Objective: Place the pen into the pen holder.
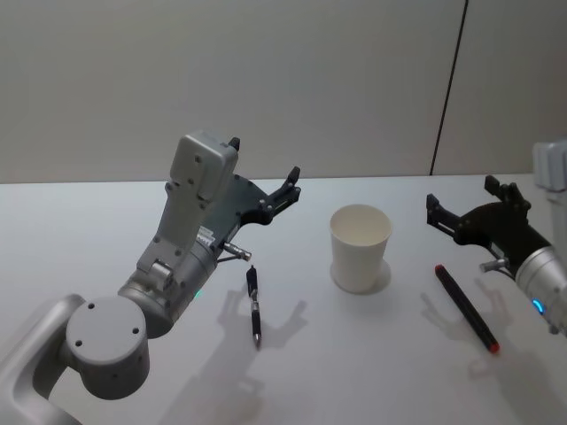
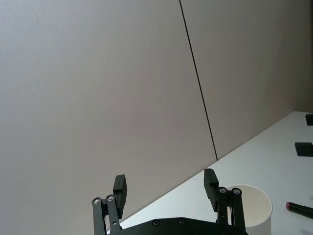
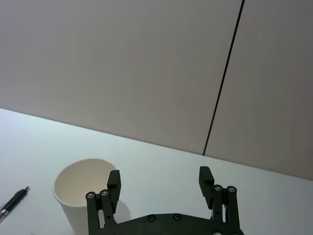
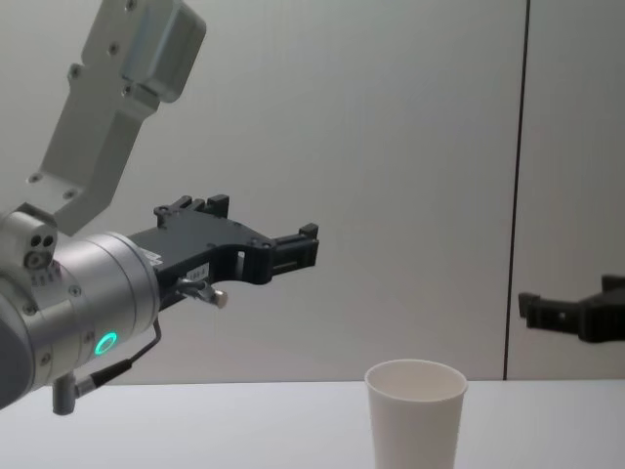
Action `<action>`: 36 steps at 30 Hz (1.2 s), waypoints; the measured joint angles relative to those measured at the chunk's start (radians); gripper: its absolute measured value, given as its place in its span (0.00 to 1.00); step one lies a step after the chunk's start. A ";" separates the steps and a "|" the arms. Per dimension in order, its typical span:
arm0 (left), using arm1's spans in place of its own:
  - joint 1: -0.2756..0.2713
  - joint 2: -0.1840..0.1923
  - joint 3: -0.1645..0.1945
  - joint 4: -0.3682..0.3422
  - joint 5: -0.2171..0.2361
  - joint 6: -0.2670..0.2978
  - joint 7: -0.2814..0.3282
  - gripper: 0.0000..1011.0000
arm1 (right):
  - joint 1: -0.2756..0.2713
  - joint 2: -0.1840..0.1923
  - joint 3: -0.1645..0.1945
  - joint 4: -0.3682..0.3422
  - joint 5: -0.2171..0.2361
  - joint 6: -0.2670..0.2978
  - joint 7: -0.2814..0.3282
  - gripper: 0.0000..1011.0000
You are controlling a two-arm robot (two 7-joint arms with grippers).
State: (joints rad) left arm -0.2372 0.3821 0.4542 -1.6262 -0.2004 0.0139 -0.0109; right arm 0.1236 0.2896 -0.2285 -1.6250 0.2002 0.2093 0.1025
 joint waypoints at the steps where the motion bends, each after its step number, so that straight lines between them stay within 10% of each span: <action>1: 0.000 0.000 0.000 0.000 0.000 0.000 0.000 0.99 | 0.003 -0.003 -0.002 0.004 -0.003 0.009 -0.003 0.99; 36: 0.000 0.000 0.000 0.000 0.000 0.000 0.000 0.99 | 0.111 -0.117 -0.039 0.195 -0.089 0.278 -0.172 0.99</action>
State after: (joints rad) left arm -0.2372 0.3821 0.4542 -1.6262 -0.2004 0.0139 -0.0109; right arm 0.2341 0.1724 -0.2676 -1.4297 0.1116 0.4877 -0.0696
